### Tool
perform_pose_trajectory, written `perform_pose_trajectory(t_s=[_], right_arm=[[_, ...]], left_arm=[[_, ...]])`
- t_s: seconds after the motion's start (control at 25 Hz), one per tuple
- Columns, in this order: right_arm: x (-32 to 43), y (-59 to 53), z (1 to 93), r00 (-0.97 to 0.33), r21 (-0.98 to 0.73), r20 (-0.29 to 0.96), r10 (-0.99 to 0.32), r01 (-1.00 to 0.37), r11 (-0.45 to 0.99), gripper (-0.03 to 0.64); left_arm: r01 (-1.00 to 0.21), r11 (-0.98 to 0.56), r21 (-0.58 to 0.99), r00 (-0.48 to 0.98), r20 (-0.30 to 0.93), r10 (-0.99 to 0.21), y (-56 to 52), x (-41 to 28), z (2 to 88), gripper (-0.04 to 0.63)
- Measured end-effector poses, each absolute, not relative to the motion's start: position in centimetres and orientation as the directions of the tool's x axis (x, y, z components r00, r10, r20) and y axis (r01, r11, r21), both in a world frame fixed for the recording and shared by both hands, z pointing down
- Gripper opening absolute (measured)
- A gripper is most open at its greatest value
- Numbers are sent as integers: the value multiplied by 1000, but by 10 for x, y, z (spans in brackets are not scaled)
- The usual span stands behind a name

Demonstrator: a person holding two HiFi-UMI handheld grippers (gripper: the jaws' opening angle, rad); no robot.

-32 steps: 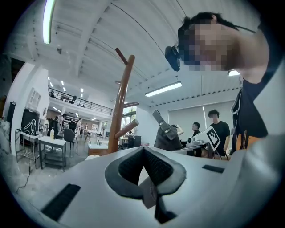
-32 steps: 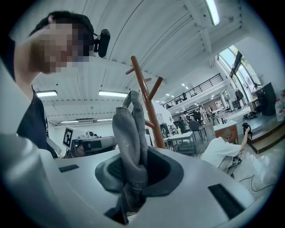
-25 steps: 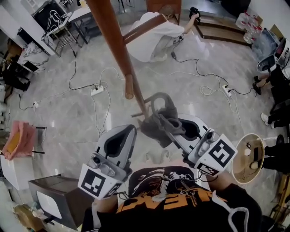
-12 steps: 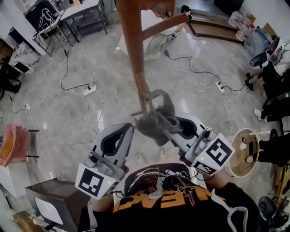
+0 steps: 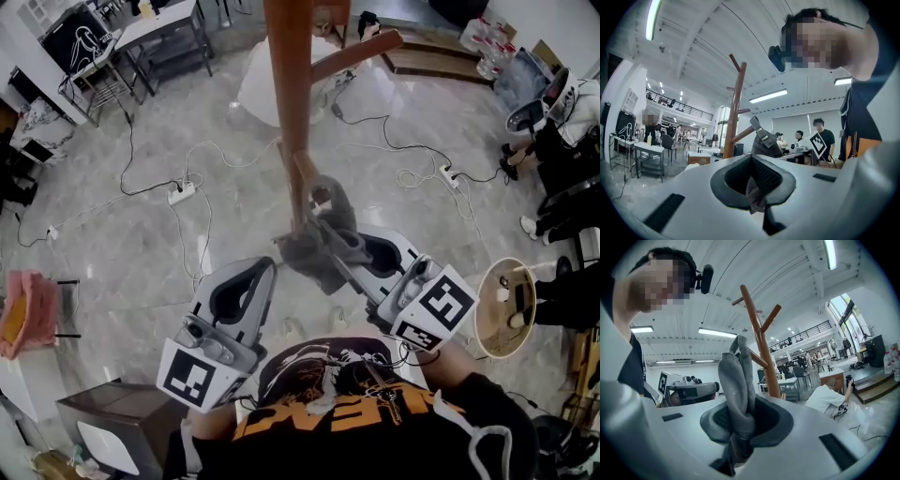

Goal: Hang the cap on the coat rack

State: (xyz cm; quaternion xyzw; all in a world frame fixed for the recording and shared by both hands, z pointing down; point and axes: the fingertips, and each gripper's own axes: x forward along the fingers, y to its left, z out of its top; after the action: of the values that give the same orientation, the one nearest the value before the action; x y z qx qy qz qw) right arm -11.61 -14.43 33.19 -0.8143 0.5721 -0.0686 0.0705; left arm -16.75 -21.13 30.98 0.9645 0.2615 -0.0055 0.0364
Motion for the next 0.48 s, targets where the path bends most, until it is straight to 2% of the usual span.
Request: perform_pose_trajectory(t_s=[0.48], right_arm=[[-97, -150, 349, 339, -213, 32, -940, -917, -337, 72]], left_arm=[[480, -875, 62, 877, -36, 478, -218, -170, 309, 23]])
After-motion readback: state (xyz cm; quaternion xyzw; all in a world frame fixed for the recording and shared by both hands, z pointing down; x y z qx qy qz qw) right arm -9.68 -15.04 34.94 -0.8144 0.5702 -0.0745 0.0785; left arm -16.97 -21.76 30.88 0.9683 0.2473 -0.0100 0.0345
